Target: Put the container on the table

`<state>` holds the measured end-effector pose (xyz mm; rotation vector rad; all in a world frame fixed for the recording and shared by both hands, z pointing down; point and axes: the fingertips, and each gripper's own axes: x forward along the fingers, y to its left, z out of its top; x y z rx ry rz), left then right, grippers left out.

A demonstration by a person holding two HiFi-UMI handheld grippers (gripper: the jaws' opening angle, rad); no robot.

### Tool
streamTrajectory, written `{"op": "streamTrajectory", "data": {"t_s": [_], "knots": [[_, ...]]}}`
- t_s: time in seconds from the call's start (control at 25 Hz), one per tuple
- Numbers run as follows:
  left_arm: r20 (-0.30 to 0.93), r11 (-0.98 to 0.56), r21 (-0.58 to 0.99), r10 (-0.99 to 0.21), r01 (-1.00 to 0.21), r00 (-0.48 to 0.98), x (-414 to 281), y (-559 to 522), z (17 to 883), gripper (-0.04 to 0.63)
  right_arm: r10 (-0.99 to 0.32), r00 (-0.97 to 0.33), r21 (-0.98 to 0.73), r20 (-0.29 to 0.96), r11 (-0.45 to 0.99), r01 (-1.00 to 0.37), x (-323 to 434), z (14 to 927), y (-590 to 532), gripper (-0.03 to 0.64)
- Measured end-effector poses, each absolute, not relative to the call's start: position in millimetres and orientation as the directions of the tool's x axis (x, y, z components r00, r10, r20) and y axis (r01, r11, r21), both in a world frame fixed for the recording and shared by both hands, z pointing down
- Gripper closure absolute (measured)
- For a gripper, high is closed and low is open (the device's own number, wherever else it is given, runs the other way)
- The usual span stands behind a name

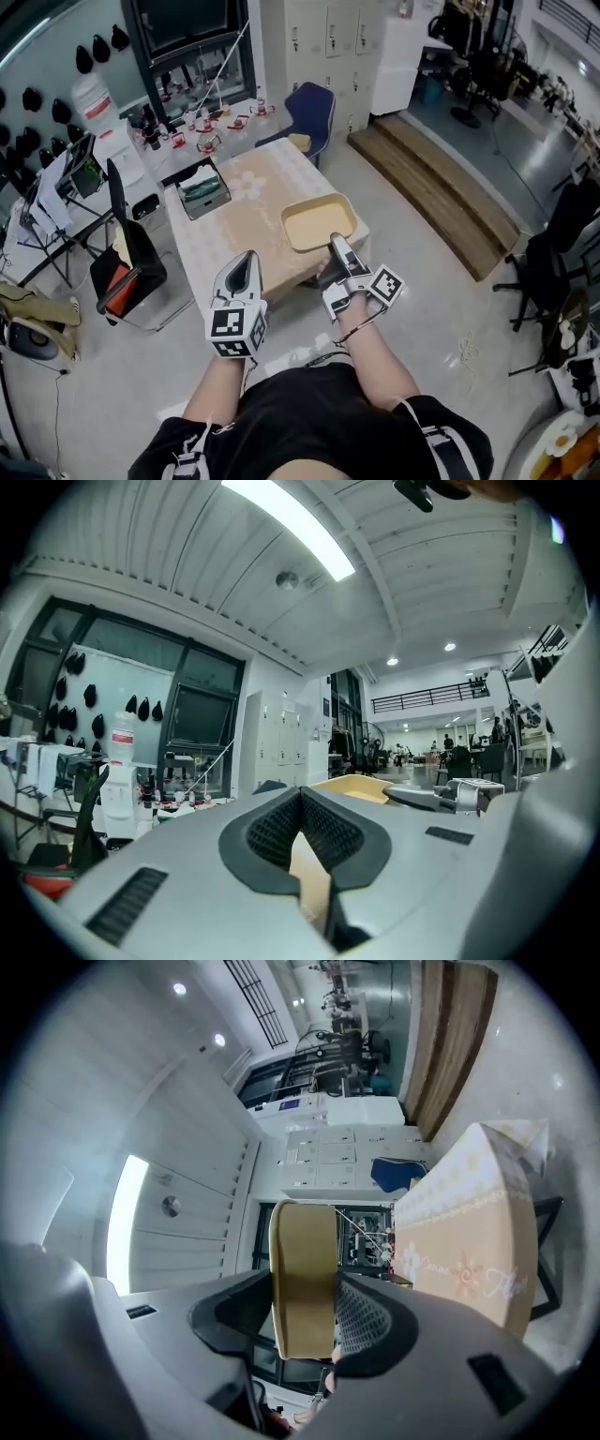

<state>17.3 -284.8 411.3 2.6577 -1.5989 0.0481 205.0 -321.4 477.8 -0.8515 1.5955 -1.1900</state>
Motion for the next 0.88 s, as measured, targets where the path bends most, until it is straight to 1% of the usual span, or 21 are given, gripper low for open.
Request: {"op": "streamTrajectory", "data": {"t_s": [0.16, 0.32, 0.6, 0.88], "knots": [[0.054, -0.472, 0.025, -0.88, -0.881, 0.472, 49, -324, 410, 0.584, -0.911, -0.319, -0.962, -0.262, 0.272, 0.016, 233, 479, -368, 0.391], [0.065, -0.48, 0.014, -0.875, -0.877, 0.48, 62, -359, 410, 0.584, -0.916, -0.321, -0.968, -0.242, 0.249, 0.018, 244, 486, -409, 0.391], [0.058, -0.469, 0.025, -0.881, -0.883, 0.469, 55, -416, 410, 0.584, -0.917, -0.355, -0.982, -0.181, 0.19, 0.012, 234, 515, -474, 0.391], [0.076, -0.432, 0.028, -0.898, -0.901, 0.433, 26, -449, 421, 0.584, -0.893, -0.424, -0.987, -0.151, 0.158, 0.018, 192, 539, -523, 0.391]]}}
